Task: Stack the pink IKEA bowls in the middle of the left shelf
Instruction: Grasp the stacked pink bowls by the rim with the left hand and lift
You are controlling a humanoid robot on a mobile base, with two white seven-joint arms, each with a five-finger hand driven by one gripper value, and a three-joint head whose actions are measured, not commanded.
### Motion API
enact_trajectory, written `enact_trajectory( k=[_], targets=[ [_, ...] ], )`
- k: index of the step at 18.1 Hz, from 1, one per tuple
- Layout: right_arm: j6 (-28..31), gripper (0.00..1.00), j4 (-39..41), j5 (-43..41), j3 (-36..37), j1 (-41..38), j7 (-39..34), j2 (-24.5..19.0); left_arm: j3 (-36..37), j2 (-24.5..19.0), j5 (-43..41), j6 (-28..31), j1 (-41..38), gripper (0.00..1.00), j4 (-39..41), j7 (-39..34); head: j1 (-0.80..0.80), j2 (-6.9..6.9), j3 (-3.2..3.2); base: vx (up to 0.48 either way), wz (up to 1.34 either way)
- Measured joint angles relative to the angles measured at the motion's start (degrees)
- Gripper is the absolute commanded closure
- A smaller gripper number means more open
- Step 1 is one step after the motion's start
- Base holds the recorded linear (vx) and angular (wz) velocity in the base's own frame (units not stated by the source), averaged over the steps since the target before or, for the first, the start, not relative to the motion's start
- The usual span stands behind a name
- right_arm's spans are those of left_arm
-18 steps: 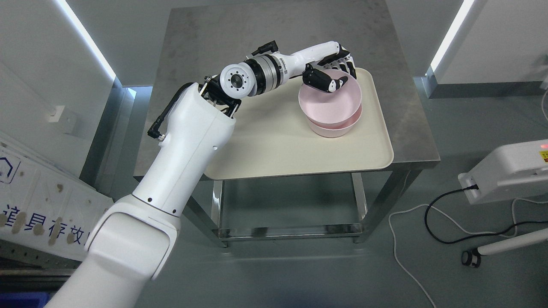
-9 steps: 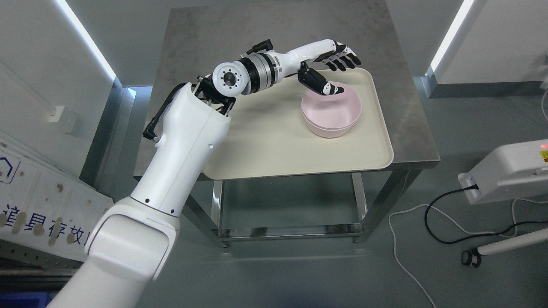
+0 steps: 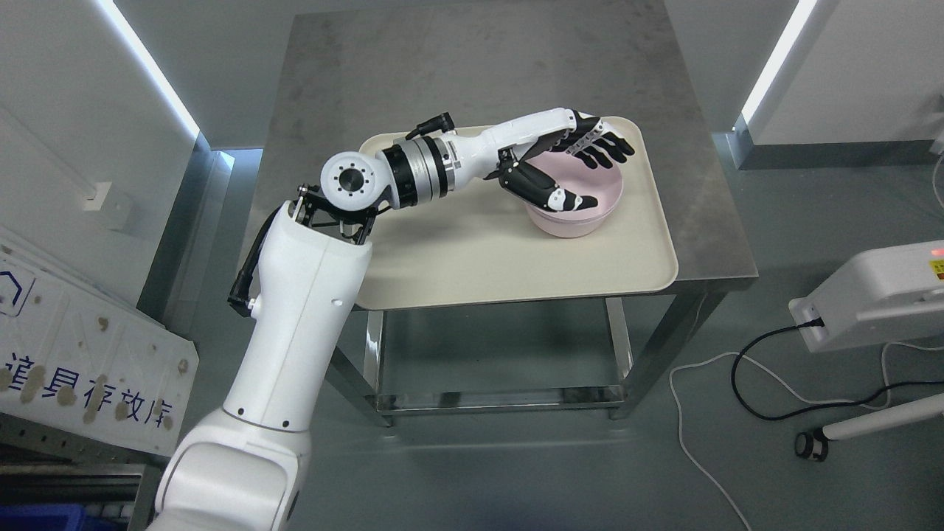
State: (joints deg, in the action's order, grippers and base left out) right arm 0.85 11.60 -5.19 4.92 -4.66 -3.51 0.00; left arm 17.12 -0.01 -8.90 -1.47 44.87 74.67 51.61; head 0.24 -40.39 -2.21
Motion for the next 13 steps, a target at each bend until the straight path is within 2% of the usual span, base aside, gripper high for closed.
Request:
enact_trajectory(
  k=[6,13],
  targets=[
    [0.0,0.0,0.0,0.0,0.0,0.0,-0.15,0.0,-3.11,0.0,-9.95,-4.96,-7.36,0.47,5.75,-2.4,0.0,0.0,0.0,0.0,0.0],
    [0.0,0.0,0.0,0.0,0.0,0.0,-0.23,0.0,-3.68,0.0,-20.9,-7.25,-8.71,0.5,9.15,-2.77,0.0,0.0,0.0,0.0,0.0]
  ],
)
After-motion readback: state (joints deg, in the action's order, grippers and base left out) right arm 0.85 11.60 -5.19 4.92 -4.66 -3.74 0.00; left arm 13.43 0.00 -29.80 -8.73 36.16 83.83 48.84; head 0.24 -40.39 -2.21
